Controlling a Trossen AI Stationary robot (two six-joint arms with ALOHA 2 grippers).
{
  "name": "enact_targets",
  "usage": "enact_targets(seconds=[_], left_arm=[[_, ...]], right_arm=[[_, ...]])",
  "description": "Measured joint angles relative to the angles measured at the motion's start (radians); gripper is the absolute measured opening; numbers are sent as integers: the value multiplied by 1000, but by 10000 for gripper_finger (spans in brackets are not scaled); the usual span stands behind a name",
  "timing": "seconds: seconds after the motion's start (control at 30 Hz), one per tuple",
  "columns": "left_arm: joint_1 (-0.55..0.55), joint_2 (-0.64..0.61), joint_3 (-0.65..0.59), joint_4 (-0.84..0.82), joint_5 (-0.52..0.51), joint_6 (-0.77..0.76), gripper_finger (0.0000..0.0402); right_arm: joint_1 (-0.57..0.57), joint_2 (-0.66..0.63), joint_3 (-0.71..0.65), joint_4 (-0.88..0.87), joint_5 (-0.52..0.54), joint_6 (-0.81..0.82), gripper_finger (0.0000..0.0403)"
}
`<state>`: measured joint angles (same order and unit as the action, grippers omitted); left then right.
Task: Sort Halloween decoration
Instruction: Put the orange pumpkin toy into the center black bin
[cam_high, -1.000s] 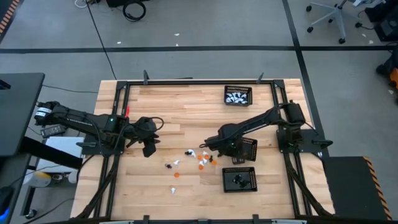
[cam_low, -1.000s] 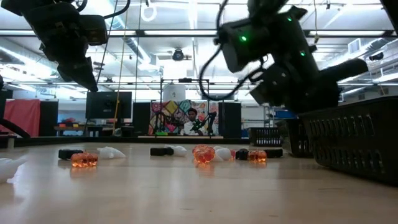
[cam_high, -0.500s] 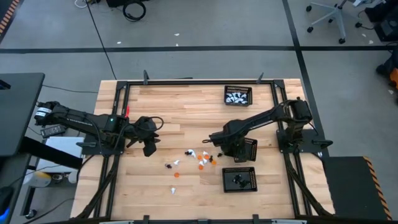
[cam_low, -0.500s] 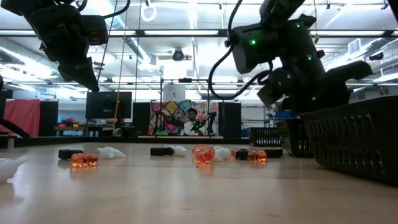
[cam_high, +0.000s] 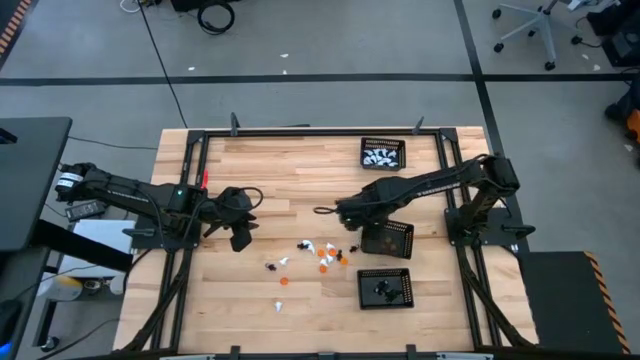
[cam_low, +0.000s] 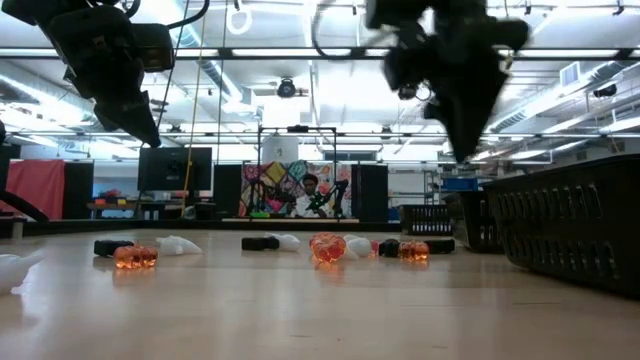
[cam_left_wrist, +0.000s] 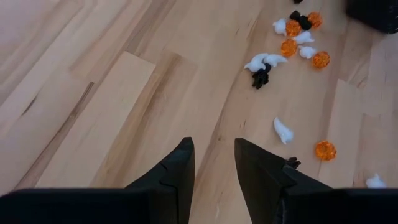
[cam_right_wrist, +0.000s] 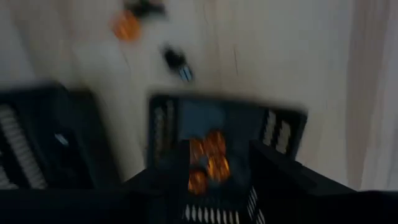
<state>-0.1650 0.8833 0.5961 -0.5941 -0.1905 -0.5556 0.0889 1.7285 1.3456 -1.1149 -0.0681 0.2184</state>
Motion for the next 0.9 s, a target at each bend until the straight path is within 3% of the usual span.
enact_targets(seconds=[0.47,0.9], left_arm=[[0,0,0,14,0,6,124],[0,0,0,13,0,2,124]], right_arm=[[22,286,338,83,-11,-131,167],[41,389,366,210,-51,-159,167]])
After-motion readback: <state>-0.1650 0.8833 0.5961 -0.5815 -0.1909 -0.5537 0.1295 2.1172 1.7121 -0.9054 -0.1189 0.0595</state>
